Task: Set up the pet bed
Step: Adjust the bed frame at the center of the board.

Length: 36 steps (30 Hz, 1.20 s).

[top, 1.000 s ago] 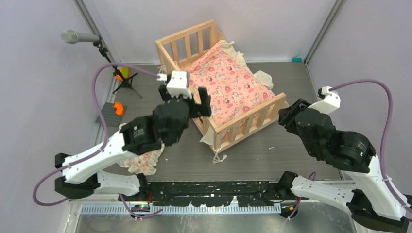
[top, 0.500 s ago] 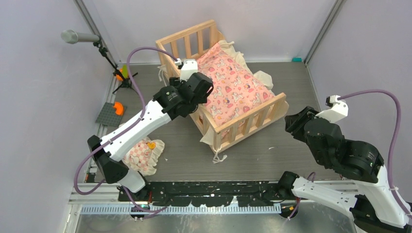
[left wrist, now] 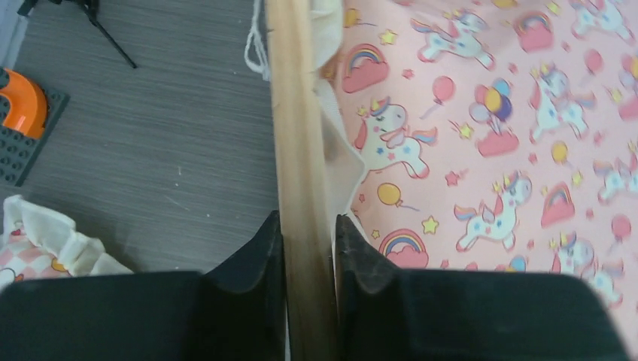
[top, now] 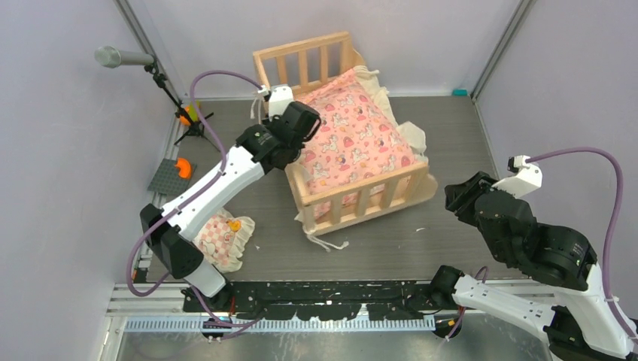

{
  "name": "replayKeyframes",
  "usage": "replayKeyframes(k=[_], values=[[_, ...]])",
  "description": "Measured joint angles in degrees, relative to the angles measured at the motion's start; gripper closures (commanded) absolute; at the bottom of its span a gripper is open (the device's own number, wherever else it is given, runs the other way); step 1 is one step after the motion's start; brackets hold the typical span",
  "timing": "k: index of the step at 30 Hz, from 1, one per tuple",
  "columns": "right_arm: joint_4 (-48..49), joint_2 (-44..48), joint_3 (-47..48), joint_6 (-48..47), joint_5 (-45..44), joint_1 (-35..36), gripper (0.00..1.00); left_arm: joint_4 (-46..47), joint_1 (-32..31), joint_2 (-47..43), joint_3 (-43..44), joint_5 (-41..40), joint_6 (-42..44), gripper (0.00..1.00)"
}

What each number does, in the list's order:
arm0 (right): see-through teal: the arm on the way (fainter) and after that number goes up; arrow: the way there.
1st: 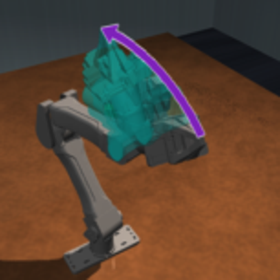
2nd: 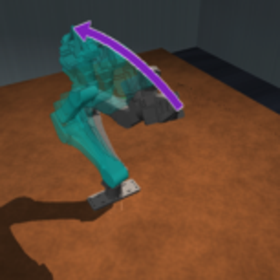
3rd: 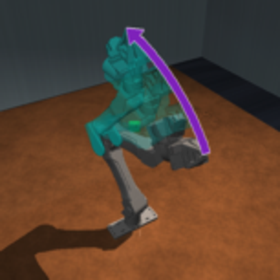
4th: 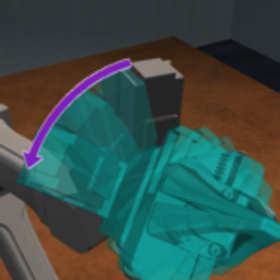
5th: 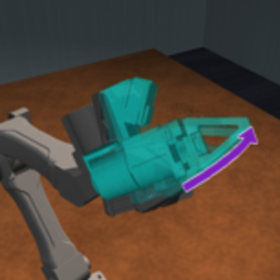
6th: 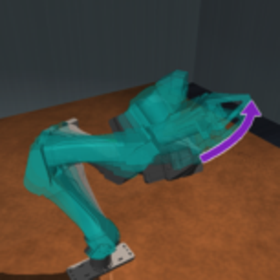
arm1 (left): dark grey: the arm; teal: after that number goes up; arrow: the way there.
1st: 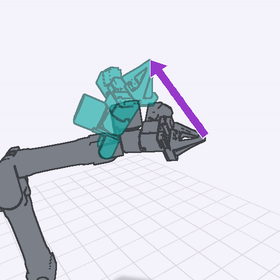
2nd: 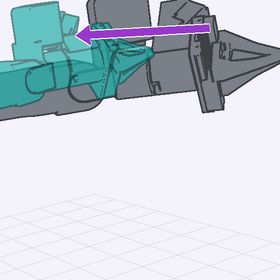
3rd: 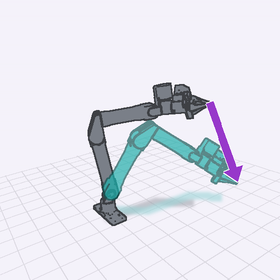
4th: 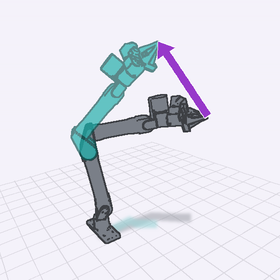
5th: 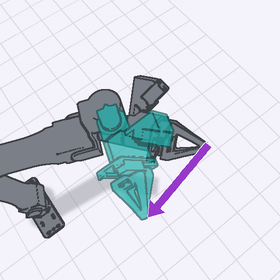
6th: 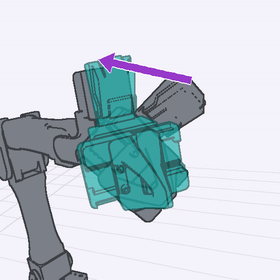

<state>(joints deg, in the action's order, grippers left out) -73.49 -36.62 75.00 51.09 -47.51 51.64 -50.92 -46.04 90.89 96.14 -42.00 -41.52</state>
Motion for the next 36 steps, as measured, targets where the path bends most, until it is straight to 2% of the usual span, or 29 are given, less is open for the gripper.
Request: replayKeyframes(k=[3,14,20,28,36], values=[[0.0,0.0,0.0,0.0,0.0,0.0,0.51,1.6,3.4,-1.8,-2.1,1.2,4.5,1.0],[-0.1,0.5,-0.1,0.0,-0.2,0.0,0.52,8.9,1.0,-8.0,-9.3,8.3,19.5,1.0],[0.6,1.1,-2.5,-1.1,1.8,0.0,0.52,10.3,4.2,-2.4,-4.0,14.6,30.0,1.0],[3.1,-1.7,-7.2,-3.4,8.0,0.0,0.52,17.7,8.4,3.1,-0.3,22.8,43.7,1.0],[4.1,-1.3,-9.5,-3.8,9.0,0.0,0.53,21.4,15.5,5.4,1.3,36.4,53.4,1.0]])
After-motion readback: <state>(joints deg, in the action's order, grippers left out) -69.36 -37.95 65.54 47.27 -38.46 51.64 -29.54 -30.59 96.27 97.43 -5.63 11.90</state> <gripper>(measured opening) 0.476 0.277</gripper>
